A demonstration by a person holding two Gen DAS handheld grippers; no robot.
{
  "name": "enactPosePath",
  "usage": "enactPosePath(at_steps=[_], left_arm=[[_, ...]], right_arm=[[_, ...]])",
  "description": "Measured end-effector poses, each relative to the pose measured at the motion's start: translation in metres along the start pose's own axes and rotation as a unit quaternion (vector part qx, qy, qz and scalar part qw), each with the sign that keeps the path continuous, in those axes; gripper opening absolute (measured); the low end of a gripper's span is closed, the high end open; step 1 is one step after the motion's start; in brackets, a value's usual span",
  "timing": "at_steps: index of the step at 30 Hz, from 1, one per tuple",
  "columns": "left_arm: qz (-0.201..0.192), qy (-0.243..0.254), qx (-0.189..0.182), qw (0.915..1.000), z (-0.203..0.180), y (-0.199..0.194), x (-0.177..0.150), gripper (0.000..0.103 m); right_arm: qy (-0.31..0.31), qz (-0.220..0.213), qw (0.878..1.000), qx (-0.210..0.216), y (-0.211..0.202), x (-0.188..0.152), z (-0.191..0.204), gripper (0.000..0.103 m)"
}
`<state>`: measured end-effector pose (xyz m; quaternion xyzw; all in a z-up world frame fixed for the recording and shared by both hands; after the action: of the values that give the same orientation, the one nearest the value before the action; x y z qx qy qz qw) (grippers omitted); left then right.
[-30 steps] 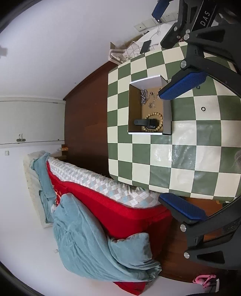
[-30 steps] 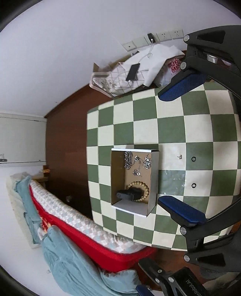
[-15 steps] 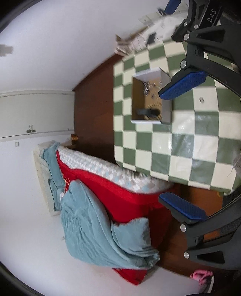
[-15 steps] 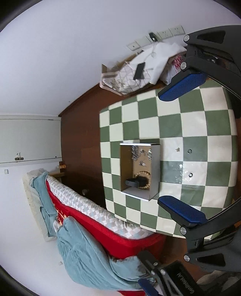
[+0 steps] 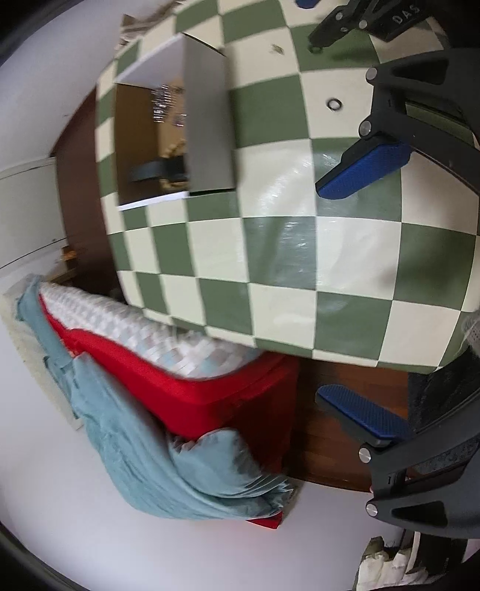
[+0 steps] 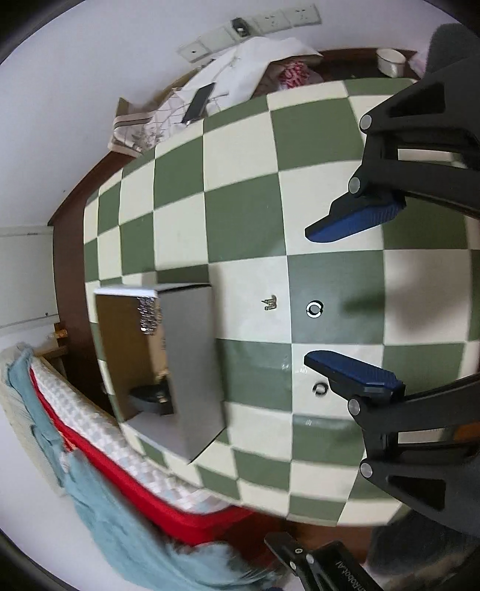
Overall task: Organize jewelry
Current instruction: 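Lower the right gripper onto a small black ring and close it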
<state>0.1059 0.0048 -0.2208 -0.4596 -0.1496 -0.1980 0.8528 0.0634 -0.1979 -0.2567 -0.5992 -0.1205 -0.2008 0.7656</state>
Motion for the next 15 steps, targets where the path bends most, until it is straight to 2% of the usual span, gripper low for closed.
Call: enactPosePath(at_steps=[3, 5, 7, 8, 11, 15], left_arm=[[0.013, 0.01, 0.001, 0.9999, -0.006, 0.01, -0.005, 0.103], [0.019, 0.013, 0.002, 0.9997, -0.008, 0.014, -0.006, 0.103], [0.024, 0.012, -0.002, 0.9997, -0.009, 0.016, -0.006, 0.103], [0.026, 0.01, -0.005, 0.9996, -0.009, 0.017, -0.006, 0.103], [0.03, 0.008, -0.014, 0.9994, -0.012, 0.018, -0.005, 0.103], [0.032, 0.007, -0.045, 0.9984, -0.024, 0.013, -0.003, 0.103]], right_arm=[[-0.023, 0.003, 1.0, -0.013, 0.019, -0.004, 0.007, 0.062], [-0.034, 0.012, 0.999, -0.023, 0.033, -0.007, 0.01, 0.056], [-0.037, 0.025, 0.999, -0.03, 0.044, -0.011, 0.01, 0.038], [-0.036, 0.034, 0.998, -0.032, 0.05, -0.015, 0.009, 0.037], [-0.06, 0.015, 0.997, -0.041, 0.05, -0.017, 0.014, 0.015], [-0.063, 0.005, 0.997, -0.043, 0.048, -0.019, 0.012, 0.012]])
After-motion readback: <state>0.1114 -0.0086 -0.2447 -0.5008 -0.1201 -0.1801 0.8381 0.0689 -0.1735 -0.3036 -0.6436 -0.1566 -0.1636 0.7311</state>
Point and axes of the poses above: each gripper's, at about its wrist camera, not at the fingertips, and y roughly the way its jaws point, z to its left, x to its top, the point moved 6 cm from there along y, roughly the way its jaws point, and after that the axes turned 10 degrees about x, right-handed, at the moved point
